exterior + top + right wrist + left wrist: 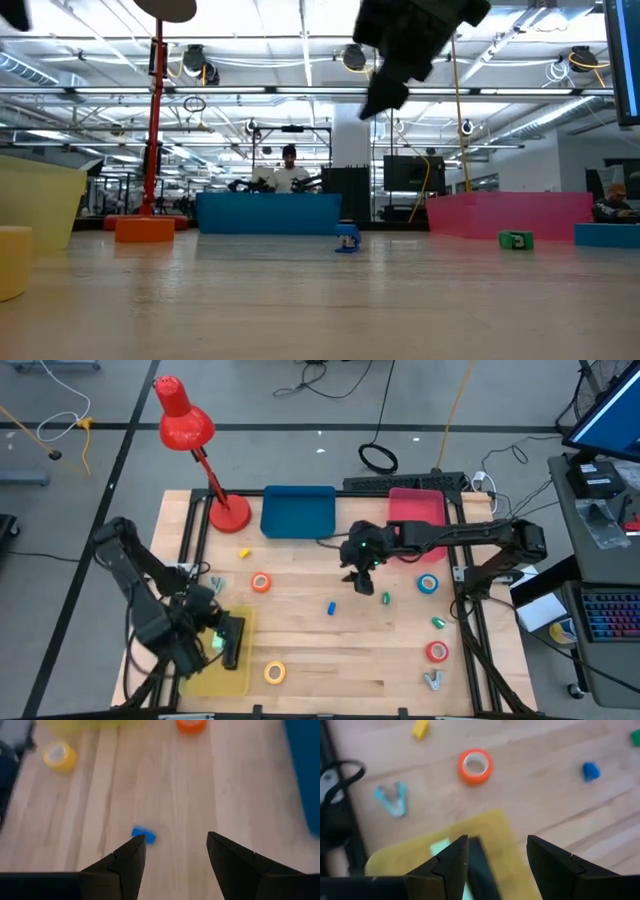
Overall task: Pick and place Stapler, Stapler remover, tape
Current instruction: Put the green stapler into the yellow bin
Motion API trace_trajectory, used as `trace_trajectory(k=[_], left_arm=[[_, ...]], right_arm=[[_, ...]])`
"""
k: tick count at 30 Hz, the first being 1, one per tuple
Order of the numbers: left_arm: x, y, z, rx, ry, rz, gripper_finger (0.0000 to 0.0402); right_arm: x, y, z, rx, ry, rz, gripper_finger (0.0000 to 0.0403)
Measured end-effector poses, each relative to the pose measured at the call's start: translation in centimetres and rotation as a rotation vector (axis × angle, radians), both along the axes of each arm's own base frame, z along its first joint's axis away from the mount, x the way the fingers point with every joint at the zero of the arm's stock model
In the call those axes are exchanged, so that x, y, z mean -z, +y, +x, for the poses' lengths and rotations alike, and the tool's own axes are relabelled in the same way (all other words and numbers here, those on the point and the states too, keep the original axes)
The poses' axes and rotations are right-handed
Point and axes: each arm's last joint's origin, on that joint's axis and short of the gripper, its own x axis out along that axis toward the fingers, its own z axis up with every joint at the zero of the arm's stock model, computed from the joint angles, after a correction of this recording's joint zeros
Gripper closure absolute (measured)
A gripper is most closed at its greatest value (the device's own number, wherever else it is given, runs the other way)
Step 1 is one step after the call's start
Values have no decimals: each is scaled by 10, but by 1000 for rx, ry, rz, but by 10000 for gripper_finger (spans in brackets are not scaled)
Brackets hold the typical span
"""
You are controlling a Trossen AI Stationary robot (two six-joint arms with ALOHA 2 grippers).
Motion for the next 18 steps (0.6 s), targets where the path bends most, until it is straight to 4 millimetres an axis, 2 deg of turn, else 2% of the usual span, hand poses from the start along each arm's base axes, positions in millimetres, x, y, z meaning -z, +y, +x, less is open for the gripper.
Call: trace_trajectory(k=[6,10,18], left_arm=[[-9,32,20,34,6,103,199],[-9,54,35,55,83,164,199],[-11,91,65,151,128,192,199]], right_arm=[[-12,-2,-25,-2,69,-6,202],[-22,-3,-40,2,92,-23,202],[-44,-7,-76,146,108,-145,202]])
